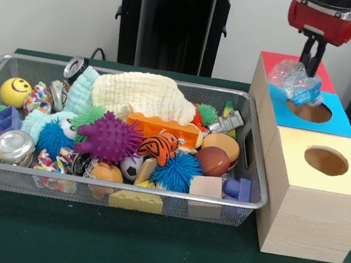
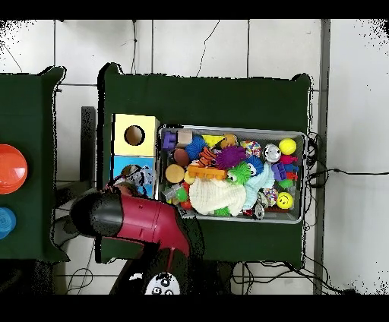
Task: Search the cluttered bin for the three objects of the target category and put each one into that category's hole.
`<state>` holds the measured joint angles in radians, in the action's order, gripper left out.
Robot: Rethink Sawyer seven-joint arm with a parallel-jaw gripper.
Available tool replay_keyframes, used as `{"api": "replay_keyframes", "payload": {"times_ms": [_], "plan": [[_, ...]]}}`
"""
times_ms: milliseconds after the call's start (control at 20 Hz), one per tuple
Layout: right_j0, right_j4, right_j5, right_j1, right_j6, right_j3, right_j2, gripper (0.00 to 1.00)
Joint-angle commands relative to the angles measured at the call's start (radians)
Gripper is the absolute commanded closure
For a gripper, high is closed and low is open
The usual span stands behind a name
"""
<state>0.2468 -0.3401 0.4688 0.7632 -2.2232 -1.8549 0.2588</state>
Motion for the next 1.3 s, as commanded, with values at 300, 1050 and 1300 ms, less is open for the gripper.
{"api": "replay_keyframes", "payload": {"times_ms": [300, 1050, 1300], "plan": [[-0.035, 0.156, 0.157, -0.034, -0.037, 0.193, 0.046, 1.00], [0.015, 0.176, 0.030, -0.089, -0.138, 0.174, 0.062, 1.00], [0.051, 0.141, 0.000, -0.097, -0.194, 0.136, 0.061, 1.00]]}}
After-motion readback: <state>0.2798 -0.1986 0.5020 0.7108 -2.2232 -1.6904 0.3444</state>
